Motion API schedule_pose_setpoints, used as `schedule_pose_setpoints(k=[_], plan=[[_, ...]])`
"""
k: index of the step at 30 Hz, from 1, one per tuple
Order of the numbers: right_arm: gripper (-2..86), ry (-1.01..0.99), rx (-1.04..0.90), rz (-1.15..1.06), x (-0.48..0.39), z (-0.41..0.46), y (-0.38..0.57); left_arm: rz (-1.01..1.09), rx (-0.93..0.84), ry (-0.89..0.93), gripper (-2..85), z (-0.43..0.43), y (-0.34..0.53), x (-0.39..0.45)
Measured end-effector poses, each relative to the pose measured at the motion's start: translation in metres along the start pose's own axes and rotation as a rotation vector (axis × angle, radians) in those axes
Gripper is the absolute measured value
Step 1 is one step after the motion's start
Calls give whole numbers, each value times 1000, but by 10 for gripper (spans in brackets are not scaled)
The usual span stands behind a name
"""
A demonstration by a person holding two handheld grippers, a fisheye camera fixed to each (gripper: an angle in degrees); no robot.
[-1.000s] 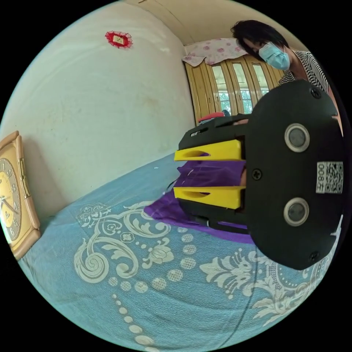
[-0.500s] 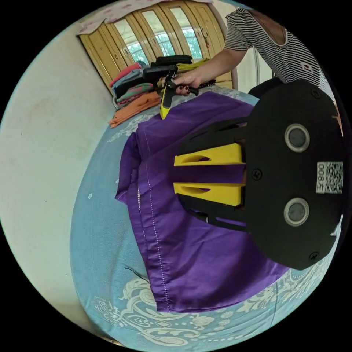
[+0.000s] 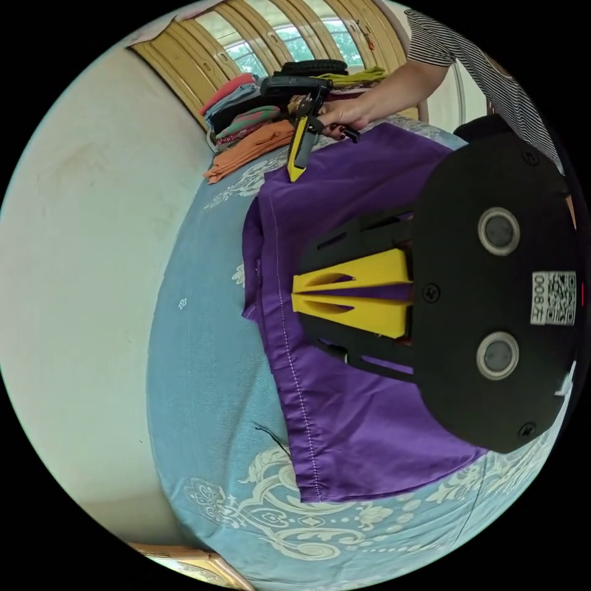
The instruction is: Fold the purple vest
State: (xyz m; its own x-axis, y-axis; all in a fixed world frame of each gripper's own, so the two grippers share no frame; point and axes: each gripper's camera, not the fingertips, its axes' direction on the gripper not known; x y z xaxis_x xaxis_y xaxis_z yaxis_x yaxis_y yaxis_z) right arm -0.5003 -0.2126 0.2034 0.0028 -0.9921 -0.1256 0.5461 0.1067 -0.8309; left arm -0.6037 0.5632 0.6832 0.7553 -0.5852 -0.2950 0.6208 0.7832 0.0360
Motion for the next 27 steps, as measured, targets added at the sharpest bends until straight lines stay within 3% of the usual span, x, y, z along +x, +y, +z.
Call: schedule_pose_setpoints(k=[4,6,8,15,20,23,27], plan=[[1,187,26,-116,-38,-1,-7,92,-107,-145,1,17,-4,19],[1,249,-60,-127,-43,18,-17,70,-92,-118,1,14,-5,15],[1,257,-24,-140,-49,15,-22,9,-49,-84,1,-1,2,7],[1,140,-13,-176,-55,-30,-11,35,-25,-68,2,-79,89,8],[2,182,-108,-234,-63,-31,36,14,-202,-275,1,-101,167,-19],[1,102,-130,-148,-34,-32,29,-136,-142,-75,1,-118,178,-59],[1,67,-132,-49,-8,-42,25,-148,-98,-118,1,-141,199,-60]])
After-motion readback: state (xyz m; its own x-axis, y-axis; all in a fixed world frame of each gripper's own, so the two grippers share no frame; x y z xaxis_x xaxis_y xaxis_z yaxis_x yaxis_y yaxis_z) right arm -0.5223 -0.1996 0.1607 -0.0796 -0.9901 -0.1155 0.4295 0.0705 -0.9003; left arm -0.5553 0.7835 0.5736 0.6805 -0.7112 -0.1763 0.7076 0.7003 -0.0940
